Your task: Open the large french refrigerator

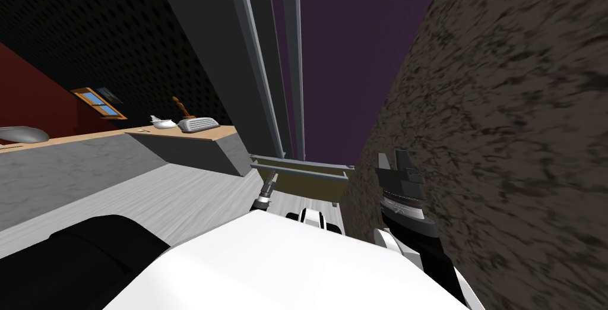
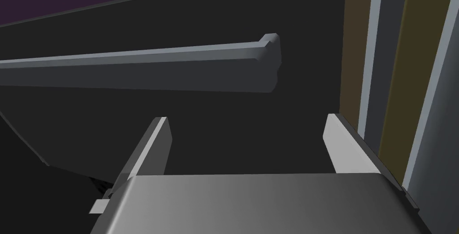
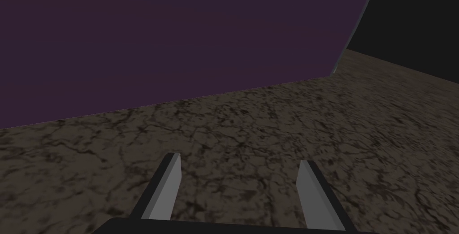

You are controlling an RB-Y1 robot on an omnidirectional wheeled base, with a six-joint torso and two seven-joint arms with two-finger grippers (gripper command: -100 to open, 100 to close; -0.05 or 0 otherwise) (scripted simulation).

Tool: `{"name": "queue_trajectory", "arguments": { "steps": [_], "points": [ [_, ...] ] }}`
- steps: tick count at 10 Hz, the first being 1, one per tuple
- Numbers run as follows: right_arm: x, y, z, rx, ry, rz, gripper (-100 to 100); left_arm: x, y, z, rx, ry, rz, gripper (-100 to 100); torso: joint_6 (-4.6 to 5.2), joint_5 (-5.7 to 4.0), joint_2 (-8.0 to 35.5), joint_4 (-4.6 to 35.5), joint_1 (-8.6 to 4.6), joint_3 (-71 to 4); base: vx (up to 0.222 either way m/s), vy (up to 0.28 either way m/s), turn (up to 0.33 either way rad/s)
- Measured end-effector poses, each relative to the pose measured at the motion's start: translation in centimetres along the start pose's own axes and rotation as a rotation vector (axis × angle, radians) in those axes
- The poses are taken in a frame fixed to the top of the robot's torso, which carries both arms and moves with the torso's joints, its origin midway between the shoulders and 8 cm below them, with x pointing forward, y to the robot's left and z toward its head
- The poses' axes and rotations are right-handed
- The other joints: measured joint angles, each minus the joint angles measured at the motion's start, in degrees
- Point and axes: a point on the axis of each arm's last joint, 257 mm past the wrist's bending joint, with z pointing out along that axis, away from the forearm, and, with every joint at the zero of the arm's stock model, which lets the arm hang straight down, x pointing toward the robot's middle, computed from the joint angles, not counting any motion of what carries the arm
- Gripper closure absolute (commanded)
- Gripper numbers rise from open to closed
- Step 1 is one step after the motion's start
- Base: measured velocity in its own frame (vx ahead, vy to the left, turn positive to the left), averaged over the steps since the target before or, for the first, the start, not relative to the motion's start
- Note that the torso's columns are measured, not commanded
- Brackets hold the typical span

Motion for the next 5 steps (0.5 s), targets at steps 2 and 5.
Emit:
{"name": "queue_trajectory", "arguments": {
  "steps": [2, 5],
  "points": [
    [0.0, 0.0, 0.0, 0.0, 0.0, 0.0, 0, 0.1, 1.3, -1.1, -0.022, -0.001, -0.001, -100, 0.0, -0.01, -0.04, -0.01, -0.03, -0.03, 0.066, -0.003, -0.015],
    [0.0, 0.0, 0.0, 0.0, 0.0, 0.0, 0, 0.5, 3.0, -2.2, -0.054, -0.002, -0.004, -100, 0.0, 0.01, -0.07, -0.01, 0.04, -0.04, 0.065, 0.006, -0.011]
  ]
}}
